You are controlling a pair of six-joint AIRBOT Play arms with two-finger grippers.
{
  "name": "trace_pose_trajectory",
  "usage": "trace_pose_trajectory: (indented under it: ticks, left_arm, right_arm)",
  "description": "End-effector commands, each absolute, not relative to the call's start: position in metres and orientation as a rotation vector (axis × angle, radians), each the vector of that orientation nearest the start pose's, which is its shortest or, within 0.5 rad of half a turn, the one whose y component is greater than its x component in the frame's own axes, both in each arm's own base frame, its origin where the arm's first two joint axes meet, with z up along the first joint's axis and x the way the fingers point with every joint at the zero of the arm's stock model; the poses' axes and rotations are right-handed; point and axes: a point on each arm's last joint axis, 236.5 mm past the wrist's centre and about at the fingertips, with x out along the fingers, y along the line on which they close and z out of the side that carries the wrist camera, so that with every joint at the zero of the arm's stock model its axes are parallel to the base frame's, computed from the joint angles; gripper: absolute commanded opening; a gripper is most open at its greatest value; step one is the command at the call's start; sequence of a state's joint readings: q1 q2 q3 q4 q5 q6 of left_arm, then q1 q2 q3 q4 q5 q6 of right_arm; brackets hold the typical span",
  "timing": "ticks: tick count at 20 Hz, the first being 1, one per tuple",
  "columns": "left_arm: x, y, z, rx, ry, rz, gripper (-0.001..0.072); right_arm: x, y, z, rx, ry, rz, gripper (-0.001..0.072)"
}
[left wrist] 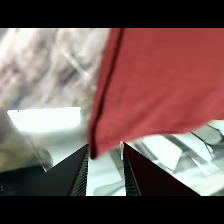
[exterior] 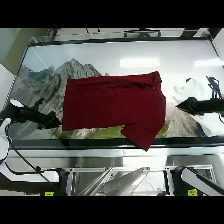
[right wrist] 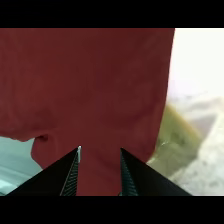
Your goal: Fold the shirts.
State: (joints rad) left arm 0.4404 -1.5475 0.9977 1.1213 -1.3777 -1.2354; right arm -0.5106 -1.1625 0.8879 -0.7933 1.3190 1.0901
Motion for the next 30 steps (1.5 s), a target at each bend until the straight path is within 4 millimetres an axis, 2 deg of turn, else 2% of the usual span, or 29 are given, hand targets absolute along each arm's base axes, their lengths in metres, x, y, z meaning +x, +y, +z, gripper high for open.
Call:
trace_pose_trajectory:
  ticks: [1, 3, 5, 6, 7, 9, 12, 13, 14, 15, 17, 19, 20, 21, 22, 23, 24, 26, 27, 29, 30]
  left_arm:
    - [0.278, 0.027, -0.131, -0.6, 1.7, -0.148, 0.0228]
    - [0.283, 0.023, -0.135, -0.619, 1.689, -0.155, 0.0228]
    - [0.297, 0.005, -0.132, -0.656, 1.64, -0.229, 0.0228]
    - [0.306, -0.006, -0.127, -0.675, 1.6, -0.278, 0.0228]
    - [0.314, -0.017, -0.121, -0.691, 1.562, -0.327, 0.0228]
    - [0.325, -0.034, -0.114, -0.701, 1.514, -0.389, 0.0227]
    - [0.332, -0.032, -0.119, -0.668, 1.493, -0.368, 0.0225]
    - [0.333, -0.029, -0.121, -0.661, 1.488, -0.358, 0.0192]
    - [0.333, -0.029, -0.121, -0.655, 1.487, -0.356, 0.0046]
    - [0.334, -0.028, -0.121, -0.656, 1.483, -0.354, 0.0024]
    - [0.337, -0.027, -0.119, -0.647, 1.48, -0.359, 0.0025]
    - [0.338, -0.023, -0.111, -0.605, 1.494, -0.379, 0.0025]
    - [0.339, -0.02, -0.106, -0.581, 1.504, -0.393, 0.0025]
    - [0.341, -0.018, -0.101, -0.567, 1.505, -0.401, 0.0025]
    - [0.345, -0.017, -0.095, -0.558, 1.5, -0.405, 0.0025]
    - [0.35, -0.016, -0.089, -0.551, 1.491, -0.415, 0.0025]
    - [0.353, -0.016, -0.082, -0.544, 1.486, -0.429, 0.0026]
    - [0.354, -0.017, -0.065, -0.529, 1.498, -0.474, 0.0027]
    - [0.355, -0.017, -0.056, -0.518, 1.499, -0.498, 0.0028]
    - [0.357, -0.012, -0.043, -0.516, 1.495, -0.516, 0.0027]
    - [0.355, -0.009, -0.04, -0.522, 1.499, -0.521, 0.0027]
  right_arm:
    - [0.3, -0.003, 0.018, 0.698, 1.137, 0.271, 0.0294]
    - [0.29, 0.003, 0.018, 0.697, 1.135, 0.272, 0.0299]
    - [0.278, 0.012, 0.008, 0.729, 1.169, 0.28, 0.0311]
    - [0.273, 0.016, -0.001, 0.756, 1.184, 0.277, 0.0406]
    - [0.27, 0.018, -0.011, 0.785, 1.195, 0.258, 0.044]
    - [0.264, 0.024, -0.034, 0.824, 1.21, 0.227, 0.044]
    - [0.255, 0.039, -0.067, 0.847, 1.307, 0.237, 0.0441]
    - [0.253, 0.047, -0.078, 0.859, 1.353, 0.248, 0.0441]
    - [0.253, 0.055, -0.089, 0.865, 1.39, 0.255, 0.0441]
    - [0.254, 0.063, -0.102, 0.857, 1.421, 0.253, 0.044]
    - [0.256, 0.078, -0.122, 0.869, 1.467, 0.249, 0.044]
    - [0.259, 0.092, -0.133, 0.908, 1.488, 0.255, 0.0439]
    - [0.261, 0.1, -0.133, 0.926, 1.487, 0.279, 0.0431]
    - [0.267, 0.108, -0.13, 0.939, 1.462, 0.315, 0.0354]
    - [0.275, 0.115, -0.123, 0.955, 1.42, 0.352, 0.0166]
    - [0.284, 0.123, -0.111, 0.994, 1.381, 0.394, 0.007]
    - [0.29, 0.129, -0.097, 1.009, 1.346, 0.453, 0.0019]
    - [0.3, 0.134, -0.066, 0.988, 1.302, 0.545, 0.0019]
    - [0.308, 0.13, -0.048, 0.981, 1.263, 0.566, 0.0018]
    - [0.322, 0.112, -0.019, 0.975, 1.188, 0.552, 0.0018]
    - [0.325, 0.1, -0.013, 0.975, 1.172, 0.529, 0.0018]
